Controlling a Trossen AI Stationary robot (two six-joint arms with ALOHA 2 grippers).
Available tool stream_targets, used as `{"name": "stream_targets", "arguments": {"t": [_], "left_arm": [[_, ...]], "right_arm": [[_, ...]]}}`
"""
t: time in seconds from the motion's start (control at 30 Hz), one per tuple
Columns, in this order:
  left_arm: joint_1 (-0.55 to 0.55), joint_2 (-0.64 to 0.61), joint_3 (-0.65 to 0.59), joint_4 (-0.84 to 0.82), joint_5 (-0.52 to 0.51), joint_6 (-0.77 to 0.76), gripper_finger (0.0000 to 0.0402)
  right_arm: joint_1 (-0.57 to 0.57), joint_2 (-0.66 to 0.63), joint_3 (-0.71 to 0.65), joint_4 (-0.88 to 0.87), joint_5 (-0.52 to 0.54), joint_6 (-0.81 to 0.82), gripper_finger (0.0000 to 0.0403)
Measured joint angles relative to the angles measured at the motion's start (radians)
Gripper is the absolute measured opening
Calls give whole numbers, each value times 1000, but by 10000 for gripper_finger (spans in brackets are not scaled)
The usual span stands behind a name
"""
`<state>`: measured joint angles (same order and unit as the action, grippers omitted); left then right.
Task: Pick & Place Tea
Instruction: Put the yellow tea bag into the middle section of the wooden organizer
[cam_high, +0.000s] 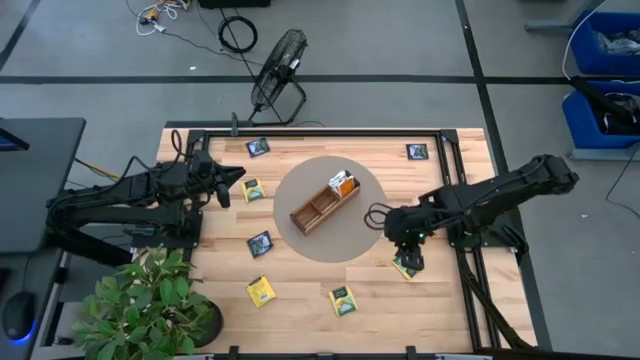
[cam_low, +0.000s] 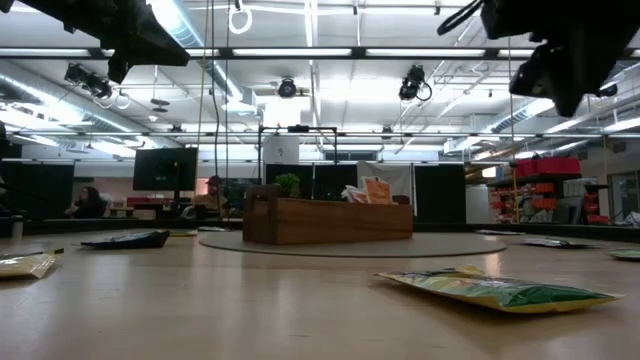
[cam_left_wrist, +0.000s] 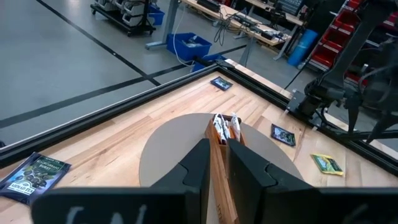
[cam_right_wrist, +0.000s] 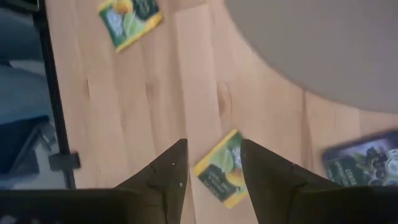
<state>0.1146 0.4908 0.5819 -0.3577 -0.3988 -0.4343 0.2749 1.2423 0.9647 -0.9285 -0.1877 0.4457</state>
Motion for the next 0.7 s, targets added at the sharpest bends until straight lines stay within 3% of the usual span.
{"name": "stream_targets", "arguments": {"t": [0.37,0.7], "left_arm": [[0,0,0,0,0,0,57],[0,0,0,0,0,0,57]], "right_arm": [[239,2,-73,15,170,61,171],[344,2,-178,179,193,209,274]]}}
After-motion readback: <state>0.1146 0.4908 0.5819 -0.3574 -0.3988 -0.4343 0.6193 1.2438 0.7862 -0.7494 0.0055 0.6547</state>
